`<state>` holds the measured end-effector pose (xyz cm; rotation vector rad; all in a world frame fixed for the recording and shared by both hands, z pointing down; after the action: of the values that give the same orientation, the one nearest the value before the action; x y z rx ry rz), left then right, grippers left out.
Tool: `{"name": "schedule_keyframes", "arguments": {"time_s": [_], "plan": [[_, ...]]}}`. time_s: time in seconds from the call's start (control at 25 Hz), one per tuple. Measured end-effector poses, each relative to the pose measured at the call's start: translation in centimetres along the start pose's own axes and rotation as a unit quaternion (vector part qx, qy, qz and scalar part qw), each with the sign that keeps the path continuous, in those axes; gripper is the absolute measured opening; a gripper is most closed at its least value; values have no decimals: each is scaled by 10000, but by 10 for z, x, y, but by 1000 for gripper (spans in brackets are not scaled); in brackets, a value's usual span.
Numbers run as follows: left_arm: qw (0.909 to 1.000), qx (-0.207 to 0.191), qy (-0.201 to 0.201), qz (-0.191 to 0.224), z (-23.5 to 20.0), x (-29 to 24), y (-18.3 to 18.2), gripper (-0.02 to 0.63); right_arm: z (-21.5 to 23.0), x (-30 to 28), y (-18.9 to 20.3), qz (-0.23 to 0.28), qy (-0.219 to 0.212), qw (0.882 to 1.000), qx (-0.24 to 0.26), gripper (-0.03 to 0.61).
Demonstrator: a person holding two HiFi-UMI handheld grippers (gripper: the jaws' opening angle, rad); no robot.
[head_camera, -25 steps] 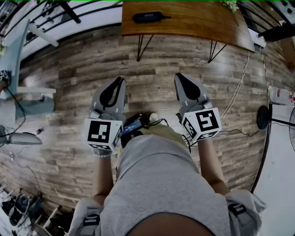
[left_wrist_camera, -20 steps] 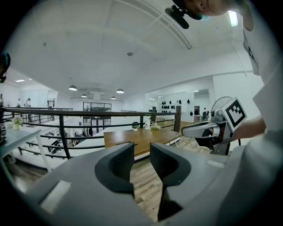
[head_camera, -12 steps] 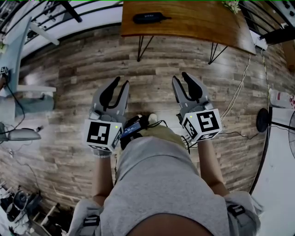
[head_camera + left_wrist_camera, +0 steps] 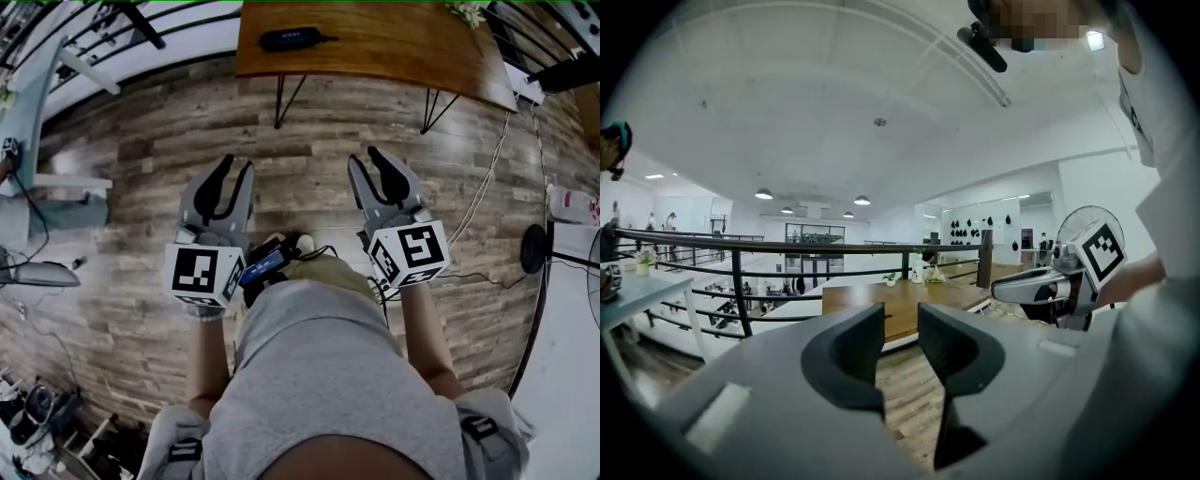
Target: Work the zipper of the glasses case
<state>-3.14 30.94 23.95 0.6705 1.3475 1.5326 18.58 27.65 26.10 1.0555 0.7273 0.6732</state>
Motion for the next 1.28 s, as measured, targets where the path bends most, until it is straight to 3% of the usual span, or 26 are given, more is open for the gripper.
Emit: {"name": "schedule_keyframes", "arguments": {"time_s": [0.4,0.68,1.28], "plan": [[9999,-124,-109,41,2,-12,-4,114,12,-5,-5,112,-82,9999,42,123],[9998,-157,102,81,-13,-42,-1,114,23,-26,-9,153,63,9999,4,123],[9979,-132,635,90,-100,-148,2,115,51,-133,-47,112,518,9986,-79,123]]}}
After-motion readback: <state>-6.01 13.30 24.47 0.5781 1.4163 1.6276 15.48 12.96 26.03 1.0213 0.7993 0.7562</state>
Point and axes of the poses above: the fingertips, and each gripper's own axes: x backward along the fingers, z to its right, y out of its underside, the point moved 5 cm from there along x, backward along the fingers, and after that the axes turned 14 degrees about -x, right-handed, at the moved point
